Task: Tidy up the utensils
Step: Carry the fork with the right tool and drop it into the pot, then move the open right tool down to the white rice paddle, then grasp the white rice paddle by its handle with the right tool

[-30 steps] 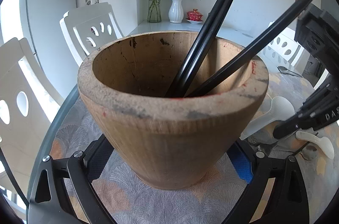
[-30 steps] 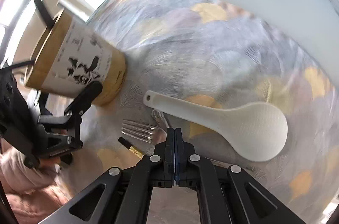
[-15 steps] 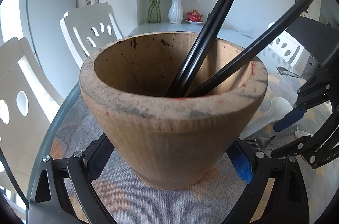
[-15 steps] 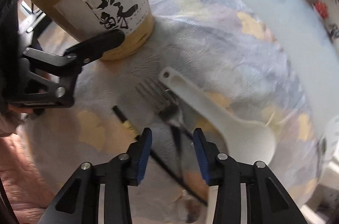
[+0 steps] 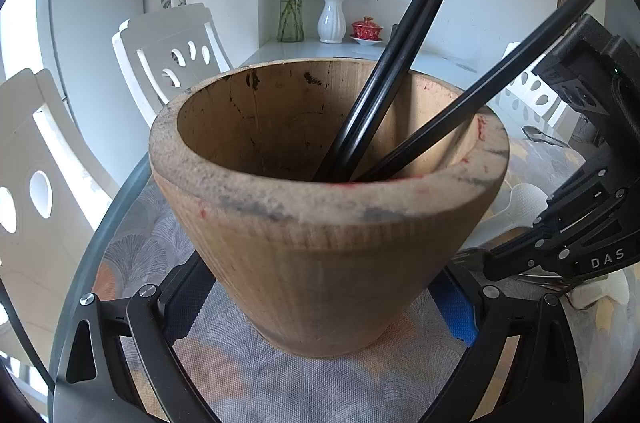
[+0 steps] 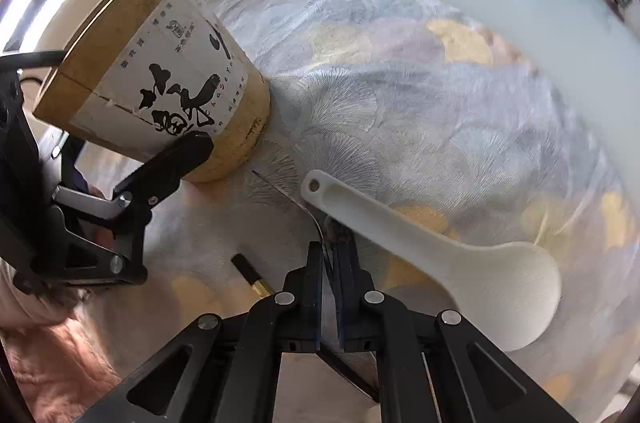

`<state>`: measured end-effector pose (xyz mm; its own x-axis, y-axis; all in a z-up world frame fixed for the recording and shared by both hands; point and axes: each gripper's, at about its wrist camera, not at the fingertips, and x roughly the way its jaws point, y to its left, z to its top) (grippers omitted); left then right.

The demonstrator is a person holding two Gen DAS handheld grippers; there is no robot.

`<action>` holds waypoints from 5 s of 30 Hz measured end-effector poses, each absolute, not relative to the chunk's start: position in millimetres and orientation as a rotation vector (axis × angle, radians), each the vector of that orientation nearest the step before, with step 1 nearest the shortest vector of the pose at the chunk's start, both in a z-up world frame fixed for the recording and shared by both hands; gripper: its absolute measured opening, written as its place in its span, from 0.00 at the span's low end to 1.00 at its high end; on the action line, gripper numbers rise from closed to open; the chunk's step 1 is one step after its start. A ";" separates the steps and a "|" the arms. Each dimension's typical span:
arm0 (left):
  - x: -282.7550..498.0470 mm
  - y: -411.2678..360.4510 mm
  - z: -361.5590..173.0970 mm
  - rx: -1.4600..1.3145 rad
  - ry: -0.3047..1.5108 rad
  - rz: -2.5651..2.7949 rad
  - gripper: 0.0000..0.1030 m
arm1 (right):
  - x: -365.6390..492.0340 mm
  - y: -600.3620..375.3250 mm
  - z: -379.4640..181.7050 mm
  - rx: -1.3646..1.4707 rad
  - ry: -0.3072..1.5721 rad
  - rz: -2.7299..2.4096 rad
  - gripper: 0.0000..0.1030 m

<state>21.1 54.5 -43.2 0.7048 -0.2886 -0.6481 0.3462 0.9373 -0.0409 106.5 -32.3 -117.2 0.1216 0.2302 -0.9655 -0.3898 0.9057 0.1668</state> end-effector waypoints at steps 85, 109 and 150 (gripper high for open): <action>20.8 56.5 -35.3 0.090 0.654 -0.358 0.94 | 45.2 -256.0 49.6 1.089 0.993 -0.028 0.61; 21.1 54.4 -38.8 0.093 0.669 -0.364 0.94 | -45.2 -338.7 -73.9 1.171 1.276 -0.550 0.69; 24.9 58.3 -40.3 0.090 0.682 -0.360 0.94 | 33.1 -228.2 -1.3 0.371 1.179 -0.032 0.56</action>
